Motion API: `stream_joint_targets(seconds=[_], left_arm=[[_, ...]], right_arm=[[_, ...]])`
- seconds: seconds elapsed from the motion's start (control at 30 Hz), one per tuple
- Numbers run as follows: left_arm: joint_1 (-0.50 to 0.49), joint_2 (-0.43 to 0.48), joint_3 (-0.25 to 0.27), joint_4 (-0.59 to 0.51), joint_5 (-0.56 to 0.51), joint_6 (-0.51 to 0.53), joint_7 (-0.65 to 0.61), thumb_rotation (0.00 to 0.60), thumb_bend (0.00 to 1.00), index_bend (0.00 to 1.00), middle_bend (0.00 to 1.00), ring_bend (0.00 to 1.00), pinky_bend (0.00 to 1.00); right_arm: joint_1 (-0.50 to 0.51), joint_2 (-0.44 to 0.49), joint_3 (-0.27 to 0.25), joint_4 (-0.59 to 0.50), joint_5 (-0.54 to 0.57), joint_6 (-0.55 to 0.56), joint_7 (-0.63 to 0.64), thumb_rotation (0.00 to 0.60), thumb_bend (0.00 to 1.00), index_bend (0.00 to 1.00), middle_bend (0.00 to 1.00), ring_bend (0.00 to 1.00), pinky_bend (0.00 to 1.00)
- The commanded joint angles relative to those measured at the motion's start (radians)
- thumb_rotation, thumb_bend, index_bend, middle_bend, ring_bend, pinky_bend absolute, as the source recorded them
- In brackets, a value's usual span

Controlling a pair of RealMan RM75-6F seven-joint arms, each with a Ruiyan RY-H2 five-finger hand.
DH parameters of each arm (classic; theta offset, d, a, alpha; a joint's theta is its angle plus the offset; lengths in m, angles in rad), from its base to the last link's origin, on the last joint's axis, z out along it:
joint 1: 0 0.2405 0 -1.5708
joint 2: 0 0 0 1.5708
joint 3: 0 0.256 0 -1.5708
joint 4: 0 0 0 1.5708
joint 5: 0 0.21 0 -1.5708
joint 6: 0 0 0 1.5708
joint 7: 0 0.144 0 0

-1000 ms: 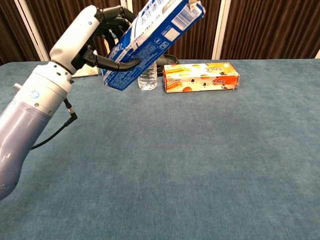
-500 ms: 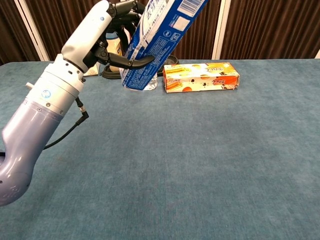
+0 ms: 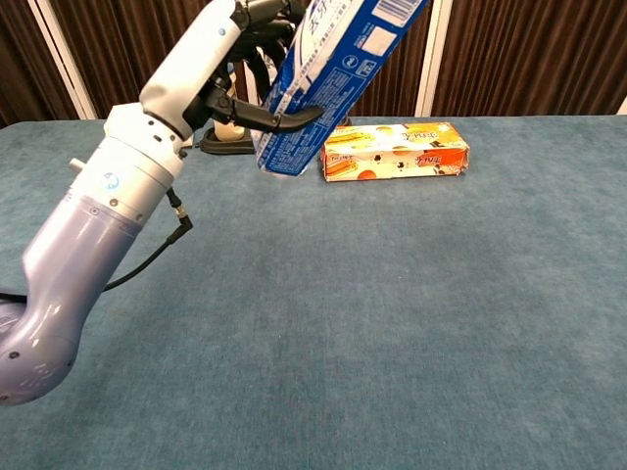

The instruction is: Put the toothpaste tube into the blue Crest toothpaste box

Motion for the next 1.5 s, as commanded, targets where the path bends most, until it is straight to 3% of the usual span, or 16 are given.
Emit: stream_joint_targets(seconds=[0.03,0.8,0.87,0.93,1.07,1.27,1.5], left_arm=[[-0.012,0.007,-0.006,-0.024,-0.008,-0.023,0.03,0.6,0.37,0.34,0.51,0.49,0.58],[-0.099,0.08,-0.06,-0.314,-0.021,-0.133,0.258,0.6,0.37,0.35,0.52,0.49,0.58],[-0.111,0.081,-0.07,-0.321,-0.025,-0.147,0.273,0.6,0.37,0.35,0.52,0.49,0.58],[-0.122,0.079,-0.079,-0.321,-0.029,-0.157,0.284,0.6,0.37,0.35,0.52,0.49,0.58],[-0.144,0.068,-0.099,-0.3,-0.025,-0.15,0.281,0.6,0.38,0.35,0.51,0.49,0.58],[-0.162,0.033,-0.131,-0.249,-0.024,-0.101,0.234,0.6,0.38,0.34,0.51,0.48,0.58],[-0.176,-0.001,-0.14,-0.211,-0.022,-0.069,0.199,0.6,0.38,0.34,0.5,0.48,0.58]], right_arm=[[-0.003,-0.004,-0.006,-0.001,-0.004,-0.002,-0.004,0.6,0.47,0.92,0.85,0.73,0.73],[-0.023,-0.051,-0.046,0.042,-0.075,0.019,-0.036,0.6,0.47,0.9,0.85,0.72,0.73],[-0.029,-0.052,-0.044,0.044,-0.084,0.034,-0.03,0.6,0.47,0.84,0.84,0.68,0.72],[-0.032,-0.056,-0.04,0.045,-0.092,0.05,-0.021,0.6,0.47,0.71,0.78,0.59,0.65],[-0.045,-0.065,-0.033,0.053,-0.116,0.094,-0.007,0.6,0.4,0.42,0.59,0.38,0.43],[-0.059,-0.079,-0.02,0.079,-0.171,0.161,0.009,0.6,0.34,0.25,0.51,0.26,0.32],[-0.065,-0.096,-0.02,0.096,-0.206,0.19,0.016,0.6,0.26,0.16,0.48,0.23,0.3]])
